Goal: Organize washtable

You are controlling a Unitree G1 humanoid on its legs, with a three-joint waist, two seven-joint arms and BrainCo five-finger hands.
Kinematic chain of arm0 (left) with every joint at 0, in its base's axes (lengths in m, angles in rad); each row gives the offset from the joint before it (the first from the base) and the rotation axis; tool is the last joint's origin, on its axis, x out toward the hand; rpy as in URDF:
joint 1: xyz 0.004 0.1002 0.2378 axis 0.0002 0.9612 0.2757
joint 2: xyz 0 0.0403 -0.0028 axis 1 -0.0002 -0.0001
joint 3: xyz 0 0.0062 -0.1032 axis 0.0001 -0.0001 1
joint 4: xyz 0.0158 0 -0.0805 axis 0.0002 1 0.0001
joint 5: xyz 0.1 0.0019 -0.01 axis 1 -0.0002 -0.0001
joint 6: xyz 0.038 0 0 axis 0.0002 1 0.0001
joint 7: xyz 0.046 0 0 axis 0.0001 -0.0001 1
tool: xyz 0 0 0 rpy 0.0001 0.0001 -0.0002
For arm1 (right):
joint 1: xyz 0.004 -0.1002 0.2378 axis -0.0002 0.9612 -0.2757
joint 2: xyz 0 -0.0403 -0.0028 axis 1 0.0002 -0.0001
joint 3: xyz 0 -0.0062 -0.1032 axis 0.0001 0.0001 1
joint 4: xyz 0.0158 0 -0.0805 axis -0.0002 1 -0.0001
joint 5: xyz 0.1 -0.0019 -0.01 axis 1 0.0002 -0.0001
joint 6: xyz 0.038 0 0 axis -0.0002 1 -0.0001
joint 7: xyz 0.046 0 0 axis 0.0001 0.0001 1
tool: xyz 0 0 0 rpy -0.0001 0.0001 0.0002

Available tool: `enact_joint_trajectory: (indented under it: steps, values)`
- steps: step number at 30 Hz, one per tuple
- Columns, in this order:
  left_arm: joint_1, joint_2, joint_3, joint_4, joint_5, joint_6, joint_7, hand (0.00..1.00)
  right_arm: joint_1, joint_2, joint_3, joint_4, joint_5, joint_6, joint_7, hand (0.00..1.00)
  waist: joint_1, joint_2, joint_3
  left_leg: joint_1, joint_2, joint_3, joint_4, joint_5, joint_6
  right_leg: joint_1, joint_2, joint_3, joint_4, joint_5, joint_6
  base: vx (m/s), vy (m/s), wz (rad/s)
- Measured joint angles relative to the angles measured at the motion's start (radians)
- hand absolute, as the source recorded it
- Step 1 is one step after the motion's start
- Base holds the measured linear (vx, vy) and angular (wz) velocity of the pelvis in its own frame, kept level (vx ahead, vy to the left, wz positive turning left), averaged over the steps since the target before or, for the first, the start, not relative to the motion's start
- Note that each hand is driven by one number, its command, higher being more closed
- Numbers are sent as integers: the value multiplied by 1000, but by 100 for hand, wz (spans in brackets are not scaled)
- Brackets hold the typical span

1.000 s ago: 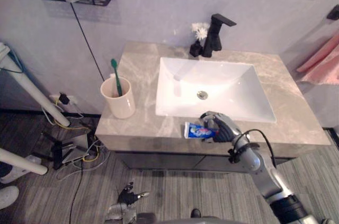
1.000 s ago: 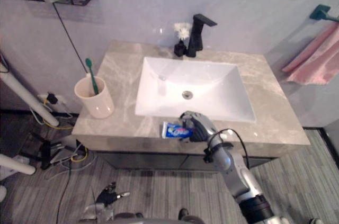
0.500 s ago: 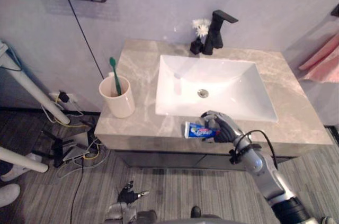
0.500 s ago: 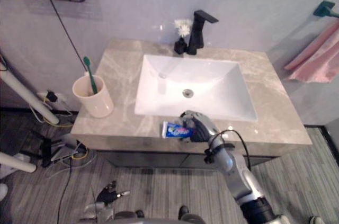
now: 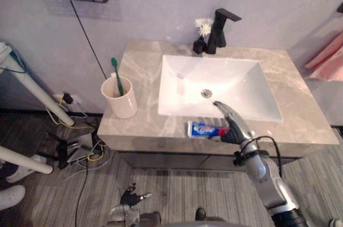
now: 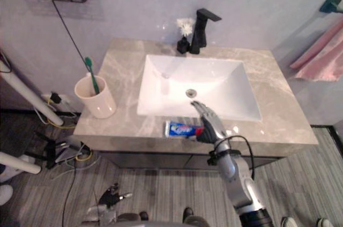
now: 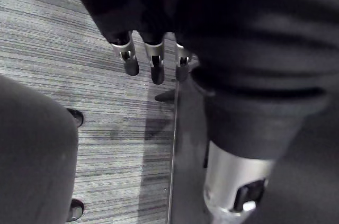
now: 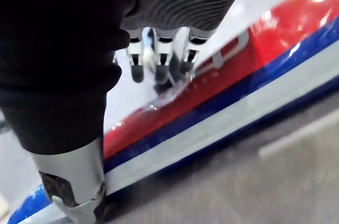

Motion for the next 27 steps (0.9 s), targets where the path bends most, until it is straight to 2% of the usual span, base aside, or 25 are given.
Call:
enact_joint_trajectory:
  steps: [2, 4, 8, 17, 24, 25, 27]
  values:
    - [2, -6, 0, 0, 0, 1, 0, 0, 1, 0, -71, -31, 0, 9, -22, 0, -3, 4, -2, 0, 0, 0, 0, 0, 0, 0, 0, 0, -1, 0, 0, 0, 0, 0]
    - [4, -6, 0, 0, 0, 2, 0, 0, 13, -8, -83, -45, 0, 12, -19, 0, -8, 5, -3, 0, 1, 0, -2, 0, 0, 0, 0, 0, -3, 0, 0, 0, 0, 0]
    - [8, -7, 0, 1, 0, 3, -2, 0, 56, -13, -75, -58, -4, 9, 4, 0, -24, 5, -6, 1, 1, 3, -7, 0, 0, 0, 0, 2, -7, 0, 0, 0, 0, -1]
    - [15, -4, -1, 1, 0, 3, -3, 0, 82, -36, -71, -58, -3, 1, 54, 0, -23, -4, -26, 3, 1, 5, -10, 0, 0, 0, 0, 4, -10, 2, 1, 0, 0, 0]
    - [16, -2, -3, 9, 0, 3, -4, 0, 108, -66, -15, -57, 0, -13, 94, 0, -23, -8, -39, 3, 1, 6, -10, 0, 0, -1, 0, 5, -11, 3, 1, 0, 0, 0]
    - [16, -1, -4, 13, 0, 3, -4, 0, 109, -71, -4, -57, 0, -14, 95, 100, -23, -8, -42, 2, 1, 6, -10, 0, 0, -1, 0, 5, -11, 4, 1, 0, 0, 0]
    - [15, -1, -6, 17, 0, 3, -4, 0, 109, -71, 7, -54, 2, -19, 107, 100, -23, -7, -47, 2, 1, 6, -10, 0, 0, -1, 0, 5, -12, 4, 1, 0, 0, 0]
